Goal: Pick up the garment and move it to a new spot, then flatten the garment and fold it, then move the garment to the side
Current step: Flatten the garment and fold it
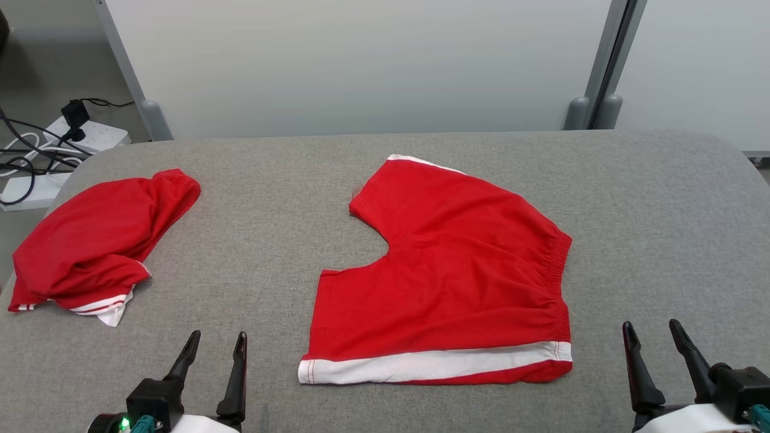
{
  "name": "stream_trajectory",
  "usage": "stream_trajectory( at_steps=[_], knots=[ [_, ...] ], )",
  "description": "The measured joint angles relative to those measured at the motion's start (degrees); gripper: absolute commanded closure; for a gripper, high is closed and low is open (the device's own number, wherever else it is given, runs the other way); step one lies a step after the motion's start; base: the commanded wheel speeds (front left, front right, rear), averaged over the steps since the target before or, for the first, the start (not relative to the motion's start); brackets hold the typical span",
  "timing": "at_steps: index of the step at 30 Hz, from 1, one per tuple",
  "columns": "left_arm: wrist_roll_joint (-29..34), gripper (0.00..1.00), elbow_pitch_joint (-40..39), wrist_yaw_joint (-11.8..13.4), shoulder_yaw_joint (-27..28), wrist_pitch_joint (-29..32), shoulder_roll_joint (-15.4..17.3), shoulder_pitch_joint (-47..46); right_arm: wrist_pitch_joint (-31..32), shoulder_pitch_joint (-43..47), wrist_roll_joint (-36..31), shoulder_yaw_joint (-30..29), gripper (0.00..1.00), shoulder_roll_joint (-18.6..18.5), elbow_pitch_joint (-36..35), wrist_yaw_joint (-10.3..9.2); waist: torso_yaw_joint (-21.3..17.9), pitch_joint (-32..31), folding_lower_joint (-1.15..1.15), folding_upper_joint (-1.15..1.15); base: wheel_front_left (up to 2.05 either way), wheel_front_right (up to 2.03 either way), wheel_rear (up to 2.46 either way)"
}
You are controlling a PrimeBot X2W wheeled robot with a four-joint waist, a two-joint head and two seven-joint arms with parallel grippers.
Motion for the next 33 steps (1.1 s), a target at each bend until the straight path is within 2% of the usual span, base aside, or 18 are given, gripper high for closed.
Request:
stream_trajectory(
  at_steps=[9,15,33],
  knots=[
    [0.0,0.00,0.3,0.0,-0.1,0.0,0.0,0.0,0.0,0.0,0.3,0.8,0.00,0.0,0.6,0.00,0.1,0.2,0.00,0.00,0.00,0.00,0.00],
    [-0.2,0.00,0.4,-0.1,-0.5,0.0,0.0,0.0,0.0,0.0,1.3,2.4,0.00,-0.2,3.4,0.00,0.4,0.4,0.00,0.00,0.00,0.00,0.00],
    [-1.2,0.00,1.0,-0.1,-4.3,0.0,-0.1,-0.3,0.0,-7.2,8.2,8.2,0.00,-2.1,19.5,0.01,5.5,3.3,0.00,0.00,0.00,0.00,0.00]
  ],
)
